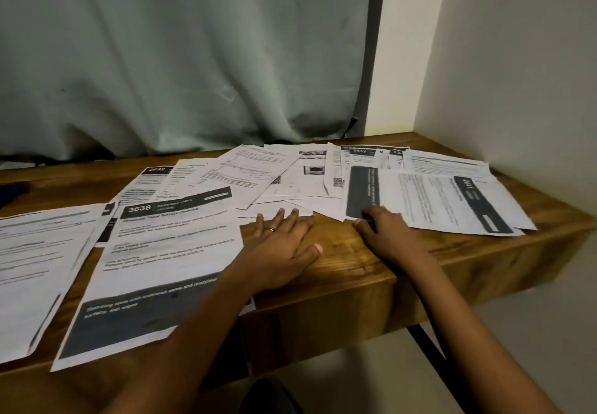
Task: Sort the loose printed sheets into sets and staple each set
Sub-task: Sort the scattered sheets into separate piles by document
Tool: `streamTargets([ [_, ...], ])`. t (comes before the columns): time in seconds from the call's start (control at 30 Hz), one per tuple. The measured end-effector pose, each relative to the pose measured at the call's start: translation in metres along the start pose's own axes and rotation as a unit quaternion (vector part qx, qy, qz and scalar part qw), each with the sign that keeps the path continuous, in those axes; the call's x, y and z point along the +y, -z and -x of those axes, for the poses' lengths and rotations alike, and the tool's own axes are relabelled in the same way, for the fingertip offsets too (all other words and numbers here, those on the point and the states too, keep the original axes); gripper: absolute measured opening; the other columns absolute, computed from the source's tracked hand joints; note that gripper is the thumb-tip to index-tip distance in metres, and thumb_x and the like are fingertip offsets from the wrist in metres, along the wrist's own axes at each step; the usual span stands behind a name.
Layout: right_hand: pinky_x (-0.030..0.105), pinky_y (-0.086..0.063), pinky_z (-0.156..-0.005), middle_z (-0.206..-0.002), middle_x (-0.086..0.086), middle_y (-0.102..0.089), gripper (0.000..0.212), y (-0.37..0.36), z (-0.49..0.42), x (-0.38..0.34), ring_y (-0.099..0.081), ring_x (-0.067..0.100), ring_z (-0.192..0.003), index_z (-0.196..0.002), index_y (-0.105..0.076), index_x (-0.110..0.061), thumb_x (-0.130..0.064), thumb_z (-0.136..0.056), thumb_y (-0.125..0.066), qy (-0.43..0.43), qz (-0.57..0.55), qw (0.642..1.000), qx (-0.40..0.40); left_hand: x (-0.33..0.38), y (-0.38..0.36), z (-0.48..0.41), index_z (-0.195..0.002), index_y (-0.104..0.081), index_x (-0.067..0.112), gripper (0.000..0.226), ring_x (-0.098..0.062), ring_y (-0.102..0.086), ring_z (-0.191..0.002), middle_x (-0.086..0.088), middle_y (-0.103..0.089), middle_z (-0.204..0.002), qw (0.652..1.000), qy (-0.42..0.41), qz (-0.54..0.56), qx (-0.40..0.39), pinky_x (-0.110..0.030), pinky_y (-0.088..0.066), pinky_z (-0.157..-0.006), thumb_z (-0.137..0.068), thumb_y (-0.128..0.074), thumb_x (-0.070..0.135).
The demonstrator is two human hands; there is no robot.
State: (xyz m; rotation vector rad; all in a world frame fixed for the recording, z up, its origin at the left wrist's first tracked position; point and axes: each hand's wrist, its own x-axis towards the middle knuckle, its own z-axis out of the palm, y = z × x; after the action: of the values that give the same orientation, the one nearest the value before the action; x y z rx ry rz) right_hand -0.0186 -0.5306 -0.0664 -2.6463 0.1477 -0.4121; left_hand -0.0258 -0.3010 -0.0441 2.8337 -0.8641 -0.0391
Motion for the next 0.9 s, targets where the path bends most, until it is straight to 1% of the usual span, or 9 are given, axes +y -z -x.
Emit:
streamTargets([
  [0.1,0.028,-0.045,-0.086,-0.118,0.008,-0.064,0.037,0.007,0.019,-0.005,-0.059,0.023,-0.106,-0.119,-0.061,-0.015,-0.038,-0.091,-0.057,0.062,-0.047,0.997,-0.01,0.009,-0.004,-0.008,-0.15,0.001,0.037,0.061,-0.018,0.013,-0.145,0.001,0.008,-0.159,1.0,-0.003,0.005,0.001,-0.046,0.014,-0.115,-0.096,-0.021,0.057],
  [0.2,0.032,-0.048,-0.09,-0.119,-0.003,-0.065,0.032,0.015,0.032,-0.003,-0.061,0.016,-0.106,-0.114,-0.064,-0.021,-0.039,-0.088,-0.061,0.148,-0.062,0.985,-0.066,0.015,-0.006,-0.012,-0.149,0.005,0.04,0.062,-0.016,0.015,-0.145,0.003,0.012,-0.159,1.0,-0.009,0.005,0.017,-0.045,0.013,-0.116,-0.096,-0.023,0.058],
  [0.27,0.032,-0.051,-0.084,-0.118,-0.009,-0.066,0.02,0.02,0.037,0.0,-0.063,0.012,-0.103,-0.102,-0.069,-0.025,-0.037,-0.087,-0.064,0.181,-0.11,0.972,-0.101,0.016,-0.006,-0.013,-0.149,0.004,0.04,0.061,-0.015,0.015,-0.145,0.004,0.013,-0.158,0.999,-0.01,0.003,0.031,-0.045,0.013,-0.116,-0.097,-0.022,0.056],
  [0.33,0.02,-0.05,-0.069,-0.11,-0.011,-0.068,0.01,0.024,0.04,0.002,-0.063,0.003,-0.099,-0.088,-0.071,-0.022,-0.03,-0.087,-0.066,0.18,-0.164,0.961,-0.129,0.015,-0.005,-0.015,-0.149,0.002,0.039,0.059,-0.014,0.015,-0.144,0.006,0.011,-0.158,0.999,-0.01,0.006,0.041,-0.044,0.013,-0.116,-0.097,-0.021,0.055],
  [0.4,0.007,-0.043,-0.072,-0.106,-0.01,-0.07,0.01,0.025,0.039,0.004,-0.058,-0.01,-0.104,-0.081,-0.072,-0.013,-0.021,-0.086,-0.068,0.173,-0.203,0.953,-0.145,0.014,-0.006,-0.017,-0.15,-0.001,0.039,0.058,-0.012,0.015,-0.144,0.007,0.009,-0.159,0.999,-0.011,0.006,0.038,-0.043,0.015,-0.115,-0.097,-0.019,0.055],
  [0.47,0.008,-0.043,-0.081,-0.104,-0.011,-0.071,0.01,0.023,0.037,0.006,-0.055,-0.01,-0.111,-0.08,-0.073,-0.012,-0.02,-0.084,-0.07,0.164,-0.223,0.95,-0.147,0.011,-0.007,-0.017,-0.15,-0.005,0.037,0.057,-0.013,0.013,-0.145,0.006,0.004,-0.159,1.0,-0.009,-0.004,0.024,-0.042,0.016,-0.114,-0.097,-0.017,0.055],
  [0.53,0.015,-0.046,-0.088,-0.106,-0.011,-0.07,0.011,0.021,0.034,0.008,-0.054,-0.008,-0.113,-0.086,-0.074,-0.015,-0.025,-0.081,-0.073,0.166,-0.223,0.952,-0.13,0.01,-0.009,-0.017,-0.15,-0.009,0.036,0.056,-0.015,0.009,-0.146,0.004,-0.002,-0.159,1.0,-0.005,-0.007,0.003,-0.046,0.015,-0.115,-0.097,-0.016,0.056],
  [0.7,0.021,-0.043,-0.094,-0.125,-0.007,-0.057,0.047,0.014,0.029,0.009,-0.051,0.003,-0.113,-0.122,-0.06,-0.018,-0.044,-0.083,-0.067,0.197,-0.101,0.974,-0.039,0.012,-0.011,-0.014,-0.15,-0.012,0.035,0.056,-0.02,0.003,-0.147,0.001,-0.004,-0.16,0.999,0.01,0.002,-0.04,-0.048,0.012,-0.116,-0.097,-0.015,0.055],
  [0.9,0.025,-0.045,-0.088,-0.122,-0.004,-0.06,0.04,0.013,0.026,0.007,-0.054,0.01,-0.108,-0.122,-0.059,-0.016,-0.036,-0.087,-0.064,0.188,-0.085,0.977,-0.06,0.011,-0.012,-0.015,-0.149,-0.011,0.036,0.057,-0.02,0.002,-0.147,0.001,-0.004,-0.16,0.999,0.018,-0.005,-0.046,-0.051,0.008,-0.116,-0.097,-0.015,0.057],
])
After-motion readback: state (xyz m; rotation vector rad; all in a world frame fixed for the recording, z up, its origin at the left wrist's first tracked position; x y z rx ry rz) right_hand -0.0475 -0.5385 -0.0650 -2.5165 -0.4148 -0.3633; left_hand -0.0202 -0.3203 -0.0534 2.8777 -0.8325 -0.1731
